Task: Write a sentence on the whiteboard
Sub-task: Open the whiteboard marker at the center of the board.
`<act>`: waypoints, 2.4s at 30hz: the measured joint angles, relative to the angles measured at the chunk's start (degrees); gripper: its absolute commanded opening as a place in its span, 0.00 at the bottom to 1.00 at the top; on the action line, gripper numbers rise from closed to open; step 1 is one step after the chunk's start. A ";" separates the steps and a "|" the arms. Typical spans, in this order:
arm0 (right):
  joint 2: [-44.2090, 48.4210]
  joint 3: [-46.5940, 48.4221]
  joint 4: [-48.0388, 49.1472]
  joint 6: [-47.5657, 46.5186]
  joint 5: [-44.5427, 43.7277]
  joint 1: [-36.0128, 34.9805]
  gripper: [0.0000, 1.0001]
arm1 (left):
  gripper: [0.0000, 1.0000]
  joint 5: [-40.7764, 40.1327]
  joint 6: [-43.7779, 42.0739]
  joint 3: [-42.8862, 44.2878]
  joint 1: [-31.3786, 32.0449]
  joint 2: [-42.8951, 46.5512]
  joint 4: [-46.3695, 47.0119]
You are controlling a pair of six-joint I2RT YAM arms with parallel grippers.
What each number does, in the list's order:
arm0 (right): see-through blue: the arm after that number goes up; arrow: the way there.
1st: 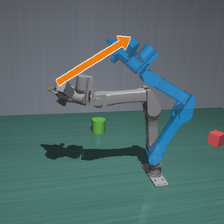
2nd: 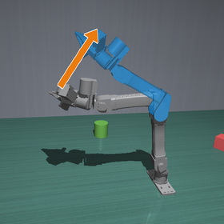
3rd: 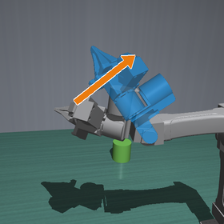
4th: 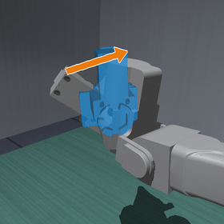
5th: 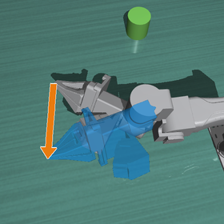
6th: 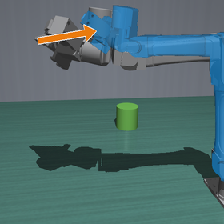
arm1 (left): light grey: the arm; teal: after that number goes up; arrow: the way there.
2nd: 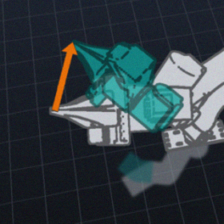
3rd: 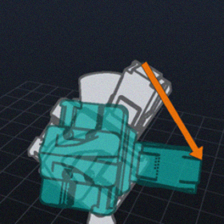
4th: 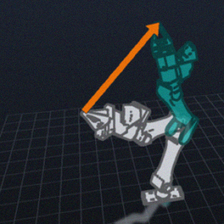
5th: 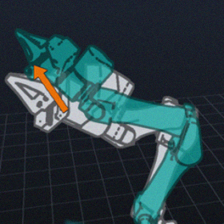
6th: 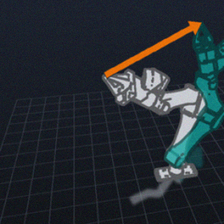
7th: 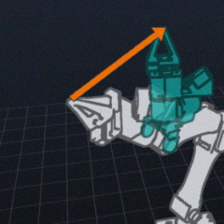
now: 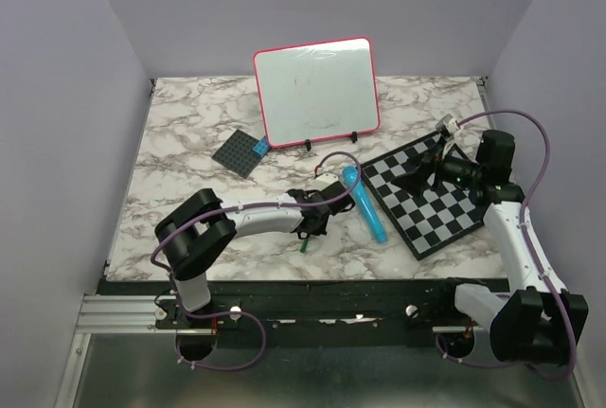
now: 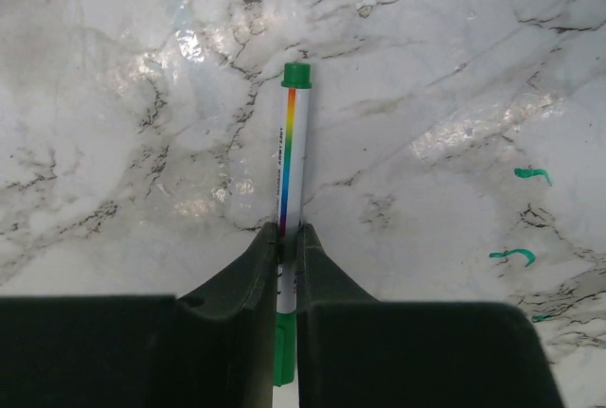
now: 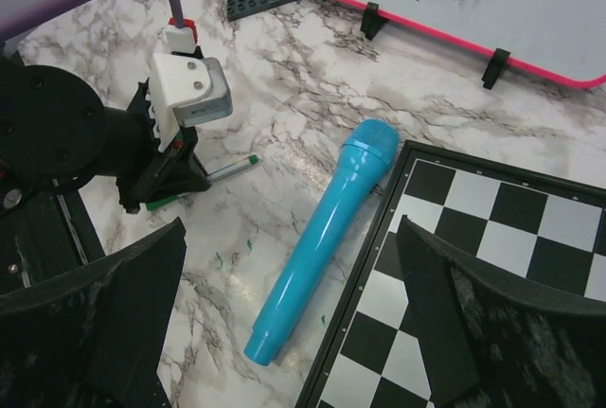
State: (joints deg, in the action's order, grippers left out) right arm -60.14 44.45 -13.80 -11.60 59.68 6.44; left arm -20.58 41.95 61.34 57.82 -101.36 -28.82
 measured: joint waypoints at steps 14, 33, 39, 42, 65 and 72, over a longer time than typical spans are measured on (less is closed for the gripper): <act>-7.91 -1.05 5.11 8.35 -0.02 -8.20 1.00 | 0.11 -1.01 -13.62 -9.31 -0.52 5.68 13.11; -19.32 -2.23 15.50 28.44 -2.29 -14.40 0.96 | 0.11 4.24 -22.75 -12.33 -1.22 13.88 22.53; -23.02 -2.05 15.93 31.71 -3.52 -16.98 0.84 | 0.11 6.78 -23.15 -12.46 -1.25 13.99 25.16; -26.25 -1.09 16.06 33.55 -3.48 -18.10 0.77 | 0.10 8.04 -23.28 -12.50 -1.25 14.14 26.40; -33.92 2.36 16.31 38.62 -1.36 -23.69 0.53 | 0.10 14.03 -23.34 -12.50 -1.25 14.19 31.41; -34.75 2.97 16.31 39.08 -0.46 -24.50 0.17 | 0.10 14.01 -23.34 -12.50 -1.25 14.21 31.43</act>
State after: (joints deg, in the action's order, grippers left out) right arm -94.89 47.42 2.50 27.49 59.22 -18.06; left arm -6.57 18.61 48.84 56.58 -87.15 2.61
